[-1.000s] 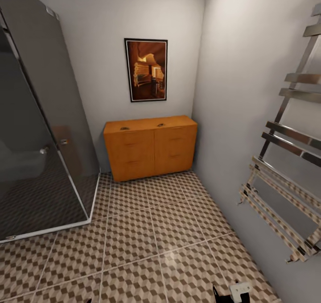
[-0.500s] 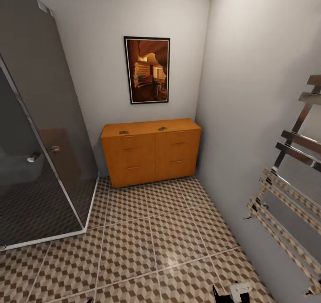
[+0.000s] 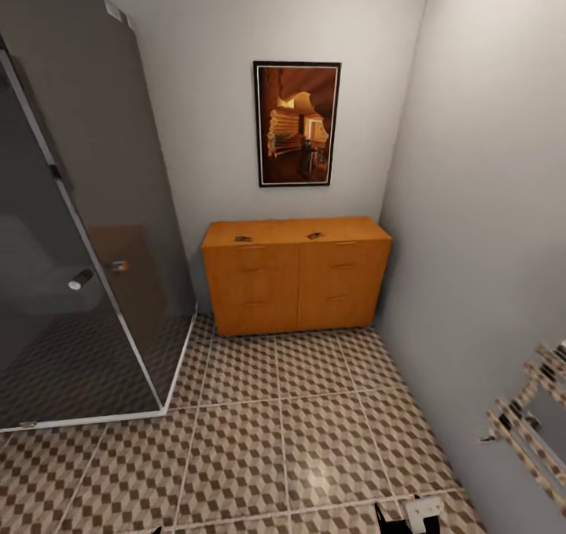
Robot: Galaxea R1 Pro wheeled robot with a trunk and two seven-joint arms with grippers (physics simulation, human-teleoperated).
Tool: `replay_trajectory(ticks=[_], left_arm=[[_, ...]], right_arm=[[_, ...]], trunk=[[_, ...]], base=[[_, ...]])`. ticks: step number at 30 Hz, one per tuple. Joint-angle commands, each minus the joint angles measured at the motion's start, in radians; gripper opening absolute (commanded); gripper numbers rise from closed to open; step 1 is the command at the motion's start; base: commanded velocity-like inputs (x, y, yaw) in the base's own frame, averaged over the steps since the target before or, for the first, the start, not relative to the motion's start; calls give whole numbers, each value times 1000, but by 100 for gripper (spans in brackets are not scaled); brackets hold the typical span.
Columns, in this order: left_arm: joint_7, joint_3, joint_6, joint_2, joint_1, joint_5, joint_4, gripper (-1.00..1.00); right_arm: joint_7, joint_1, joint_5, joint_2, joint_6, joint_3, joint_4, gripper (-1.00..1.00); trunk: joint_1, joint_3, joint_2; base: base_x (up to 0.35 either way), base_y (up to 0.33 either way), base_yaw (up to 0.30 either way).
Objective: Take the four mousetraps from the cabinet in the bathroom and place them on the bathroom floor. Make sure all four end up on the same floor surface, and ensure that at least two of them are either under or directly next to the same bathroom sink.
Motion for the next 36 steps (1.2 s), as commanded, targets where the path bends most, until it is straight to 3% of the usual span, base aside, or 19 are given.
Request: replay_trajectory(ticks=[1, 11, 36], left_arm=[[0, -9, -6, -1, -2, 10, 4, 100], [0, -9, -5, -1, -2, 10, 4, 100], [0, -9, -5, -1, -2, 10, 4, 100]], right_arm=[[-1, -1, -10, 0, -3, 9, 0, 100], [0, -1, -10, 0, -3, 9, 0, 100], [0, -1, -10, 0, -3, 9, 0, 100]], trunk=[[1, -2, -2], [1, -2, -2], [1, -2, -2]], base=[[328, -85, 243], [327, -86, 161], [320, -91, 7]])
